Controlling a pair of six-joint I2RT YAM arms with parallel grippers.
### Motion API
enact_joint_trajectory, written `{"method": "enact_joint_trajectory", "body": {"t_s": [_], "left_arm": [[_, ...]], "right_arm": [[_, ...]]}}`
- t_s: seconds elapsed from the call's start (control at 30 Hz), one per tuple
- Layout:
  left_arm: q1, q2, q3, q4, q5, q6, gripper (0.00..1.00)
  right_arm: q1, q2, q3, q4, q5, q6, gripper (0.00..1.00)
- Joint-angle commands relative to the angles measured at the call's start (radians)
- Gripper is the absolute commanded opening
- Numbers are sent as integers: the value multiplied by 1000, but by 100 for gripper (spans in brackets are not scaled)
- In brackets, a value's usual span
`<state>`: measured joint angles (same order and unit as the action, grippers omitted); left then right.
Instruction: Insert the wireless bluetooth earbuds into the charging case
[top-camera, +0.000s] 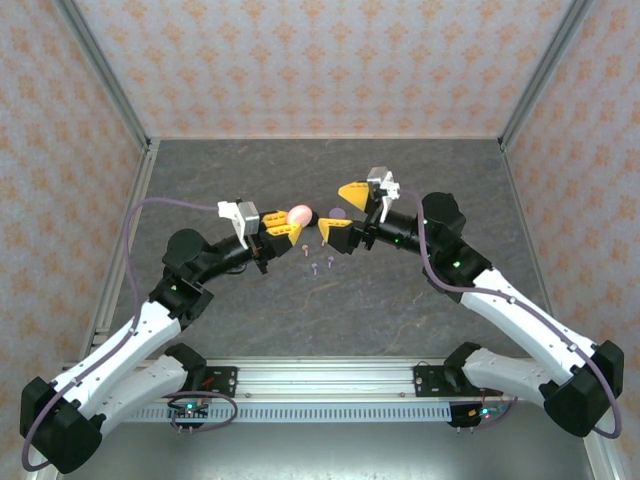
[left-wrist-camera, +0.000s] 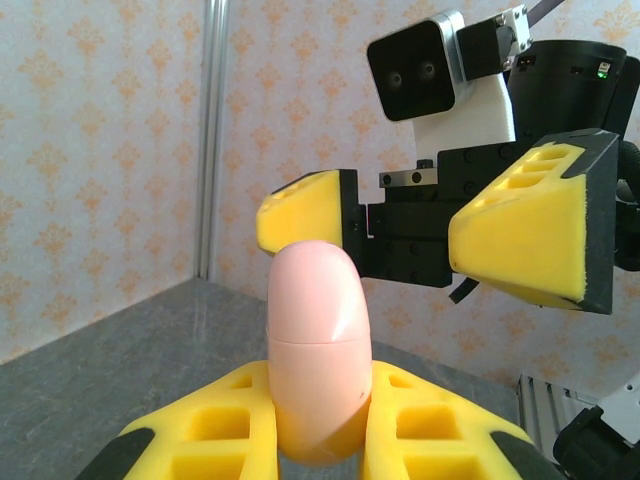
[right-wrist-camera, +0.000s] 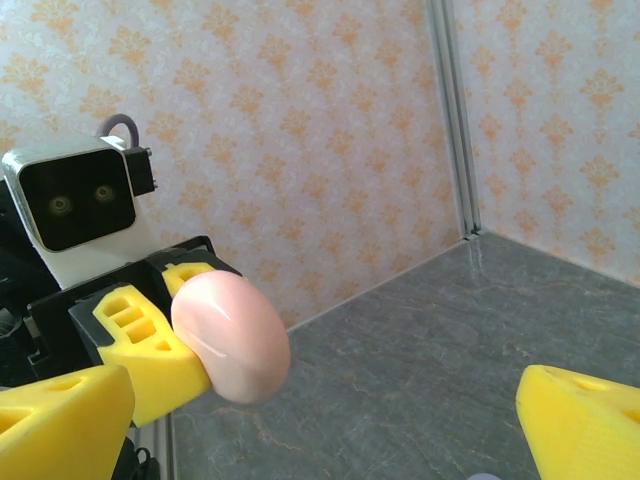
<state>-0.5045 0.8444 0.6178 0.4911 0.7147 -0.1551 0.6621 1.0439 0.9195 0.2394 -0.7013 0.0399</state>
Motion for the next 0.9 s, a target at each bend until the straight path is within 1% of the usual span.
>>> {"method": "enact_joint_trajectory", "body": {"t_s": [0.0, 0.3, 0.43, 0.63, 0.77, 0.87], "left_arm": [[-14, -3, -7, 59, -15, 20, 0], [-18, 1, -2, 41, -11, 31, 0], [-19, 3, 0, 38, -6, 32, 0], [-20, 9, 12, 17, 10, 40, 0], [-22, 10, 14, 6, 11, 47, 0], [-22, 10, 15, 3, 11, 49, 0]], "right_arm": [[13, 28, 51, -2, -18, -39, 97], [27, 89, 99, -22, -10, -64, 97], [28, 99, 108, -29, 14, -62, 96], [27, 128, 159, -106, 47, -74, 95], [27, 135, 191, -137, 48, -84, 95], [26, 168, 210, -153, 49, -89, 95]]}}
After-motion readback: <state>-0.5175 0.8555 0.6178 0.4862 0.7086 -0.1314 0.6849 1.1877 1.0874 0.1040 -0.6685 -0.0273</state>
